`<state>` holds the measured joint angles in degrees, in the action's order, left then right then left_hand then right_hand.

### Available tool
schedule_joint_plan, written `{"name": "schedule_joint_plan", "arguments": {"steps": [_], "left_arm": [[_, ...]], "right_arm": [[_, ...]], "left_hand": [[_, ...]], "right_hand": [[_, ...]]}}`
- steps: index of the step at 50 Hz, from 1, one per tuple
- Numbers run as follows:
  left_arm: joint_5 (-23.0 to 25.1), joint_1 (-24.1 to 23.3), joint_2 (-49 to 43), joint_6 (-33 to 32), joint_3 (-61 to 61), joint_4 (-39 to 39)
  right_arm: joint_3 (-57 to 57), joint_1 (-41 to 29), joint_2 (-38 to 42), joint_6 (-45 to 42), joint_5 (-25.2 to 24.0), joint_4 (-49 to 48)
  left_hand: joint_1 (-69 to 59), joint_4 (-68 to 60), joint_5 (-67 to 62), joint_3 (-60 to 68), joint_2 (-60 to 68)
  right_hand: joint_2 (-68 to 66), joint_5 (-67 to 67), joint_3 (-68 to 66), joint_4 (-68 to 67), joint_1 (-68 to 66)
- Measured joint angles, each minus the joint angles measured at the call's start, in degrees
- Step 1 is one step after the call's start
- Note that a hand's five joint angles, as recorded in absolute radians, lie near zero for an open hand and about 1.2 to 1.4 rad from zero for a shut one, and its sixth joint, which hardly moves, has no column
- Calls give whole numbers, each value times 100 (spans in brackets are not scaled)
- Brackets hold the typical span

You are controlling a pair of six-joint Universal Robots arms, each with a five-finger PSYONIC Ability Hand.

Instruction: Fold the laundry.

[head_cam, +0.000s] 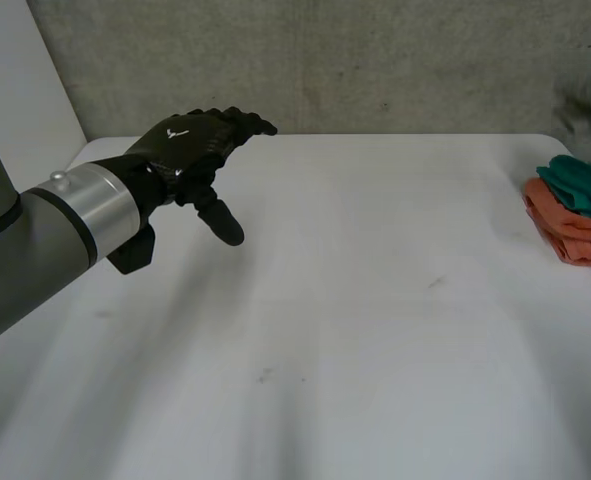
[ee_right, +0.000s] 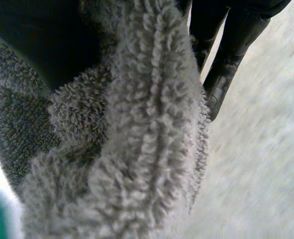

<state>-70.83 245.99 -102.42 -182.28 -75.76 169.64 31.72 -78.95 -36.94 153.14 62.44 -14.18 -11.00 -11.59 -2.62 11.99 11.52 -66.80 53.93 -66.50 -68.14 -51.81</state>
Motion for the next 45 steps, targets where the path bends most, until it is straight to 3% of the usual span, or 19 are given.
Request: {"name": "schedule_joint_plan", "arguments": {"steps": [12, 17, 18, 20, 21, 25, 32, 39, 45], "left_arm": [[-1, -24, -34, 20, -56, 29], [-1, -23, -40, 22, -57, 34], [-1, -23, -40, 22, -57, 34], [-2, -22, -38, 27, -55, 37], [-2, -23, -37, 32, -52, 39], [-1, -21, -32, 45, -46, 41], [-5, -17, -9, 56, -32, 46], [-48, -16, 69, 56, -5, 80], [-544, 63, 320, 47, -37, 201]], "right_arm": [[1788, 857, 273, -1233, -703, -111], [2174, 1021, 120, -1597, -959, -61], [2234, 1037, 44, -1631, -1000, -42], [2325, 1048, -141, -1662, -1055, 12], [2380, 1044, -322, -1659, -1075, 77], [2458, 930, -773, -1549, -1042, 277], [2635, 278, -1602, -870, -536, 553], [3219, -807, -2622, 516, 393, 656], [4115, -1895, -3599, 1652, 1166, 576]], "left_hand": [[0, -1, -1, 0, 0], [0, 0, -1, 0, 0], [0, 0, -1, 0, 0], [0, -1, 0, 0, 0], [0, -1, 0, 0, 0], [0, -1, 0, 0, 0], [0, -1, -1, 0, 0], [0, -1, -1, 0, 0], [0, -1, 0, 0, 0]], "right_hand": [[0, 108, -18, 0, 0], [491, -255, 455, 598, 166], [2616, -2136, 2542, 2570, 1916], [4538, -4090, 4466, 4610, 3493], [5134, -4684, 5112, 5222, 3866], [5395, -5011, 5415, 5473, 4009], [5395, -5011, 5415, 5473, 4009], [5395, -5011, 5415, 5473, 4009], [5395, -5011, 5415, 5473, 4009]]}}
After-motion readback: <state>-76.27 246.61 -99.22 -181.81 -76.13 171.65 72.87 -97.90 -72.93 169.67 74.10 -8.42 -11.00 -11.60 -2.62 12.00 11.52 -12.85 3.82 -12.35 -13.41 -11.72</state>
